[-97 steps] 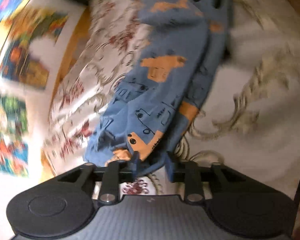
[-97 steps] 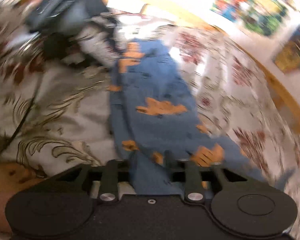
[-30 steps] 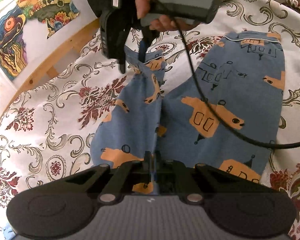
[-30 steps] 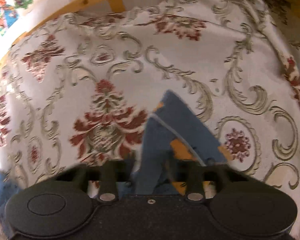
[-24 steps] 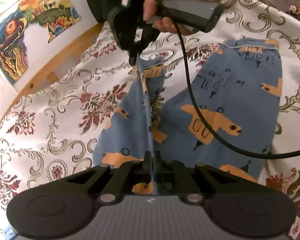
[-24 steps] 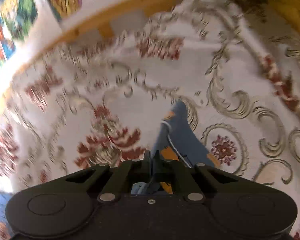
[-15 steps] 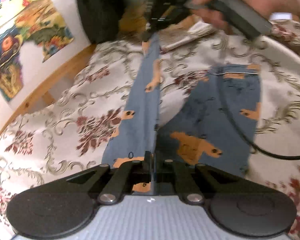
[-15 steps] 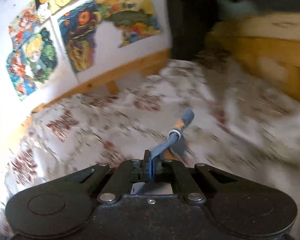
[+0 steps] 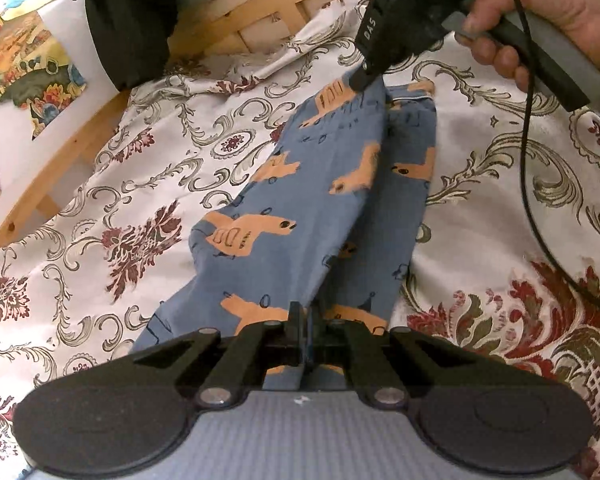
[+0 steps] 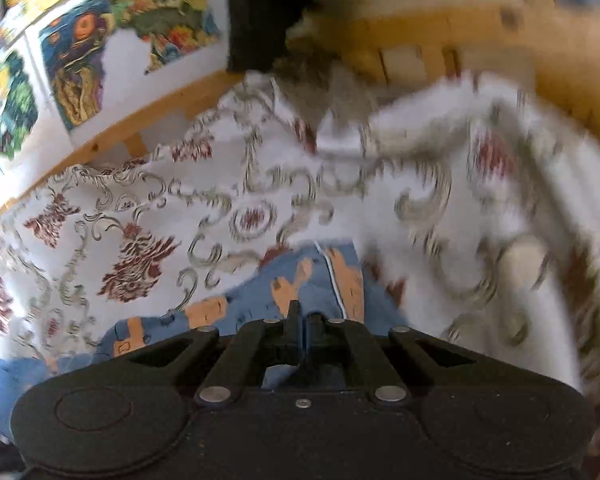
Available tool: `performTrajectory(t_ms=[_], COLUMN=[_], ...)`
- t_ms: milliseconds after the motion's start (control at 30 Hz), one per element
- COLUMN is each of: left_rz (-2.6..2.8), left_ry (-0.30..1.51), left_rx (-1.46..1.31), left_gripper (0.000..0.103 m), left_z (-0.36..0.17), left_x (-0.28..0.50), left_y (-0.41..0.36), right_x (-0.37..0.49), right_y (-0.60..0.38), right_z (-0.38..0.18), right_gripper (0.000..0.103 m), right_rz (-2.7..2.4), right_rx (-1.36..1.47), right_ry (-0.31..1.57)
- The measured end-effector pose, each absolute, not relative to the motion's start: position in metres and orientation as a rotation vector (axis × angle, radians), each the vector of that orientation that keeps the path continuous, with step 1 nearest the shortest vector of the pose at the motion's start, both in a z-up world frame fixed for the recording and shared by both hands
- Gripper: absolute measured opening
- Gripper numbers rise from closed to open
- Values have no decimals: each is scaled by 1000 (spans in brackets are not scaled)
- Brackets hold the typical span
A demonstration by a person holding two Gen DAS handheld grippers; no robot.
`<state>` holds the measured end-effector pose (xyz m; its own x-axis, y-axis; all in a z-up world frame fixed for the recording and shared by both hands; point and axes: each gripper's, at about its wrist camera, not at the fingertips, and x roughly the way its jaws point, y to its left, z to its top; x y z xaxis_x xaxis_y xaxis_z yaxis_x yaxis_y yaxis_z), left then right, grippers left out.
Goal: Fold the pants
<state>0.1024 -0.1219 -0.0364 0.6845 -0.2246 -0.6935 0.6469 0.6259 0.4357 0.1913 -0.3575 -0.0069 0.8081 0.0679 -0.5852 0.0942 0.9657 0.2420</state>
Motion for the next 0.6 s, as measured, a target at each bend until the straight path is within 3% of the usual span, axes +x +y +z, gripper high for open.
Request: performTrajectory(t_ms=[100, 233, 533, 567, 600], left_rz=[-552, -561, -585, -588, -587], left_ry=[632, 647, 669, 670, 670], left_rx=[746, 782, 801, 805, 809], left_gripper=[2, 2, 2, 2, 2], left_z=[-35, -42, -45, -45, -45], left_x=[99, 94, 89, 88, 88], left_y=[-124, -125, -125, -125, -125], right_x=[180, 177, 169, 168, 168], right_y=[-337, -347, -346, -349, -354], right_z=[-8, -30, -29, -28, -28], right_gripper=[0, 0, 0, 4, 16], right_rz=[-53, -54, -70, -65, -65], right_rx=[48, 160, 151, 181, 222], right_ry=[640, 781, 793, 783, 781])
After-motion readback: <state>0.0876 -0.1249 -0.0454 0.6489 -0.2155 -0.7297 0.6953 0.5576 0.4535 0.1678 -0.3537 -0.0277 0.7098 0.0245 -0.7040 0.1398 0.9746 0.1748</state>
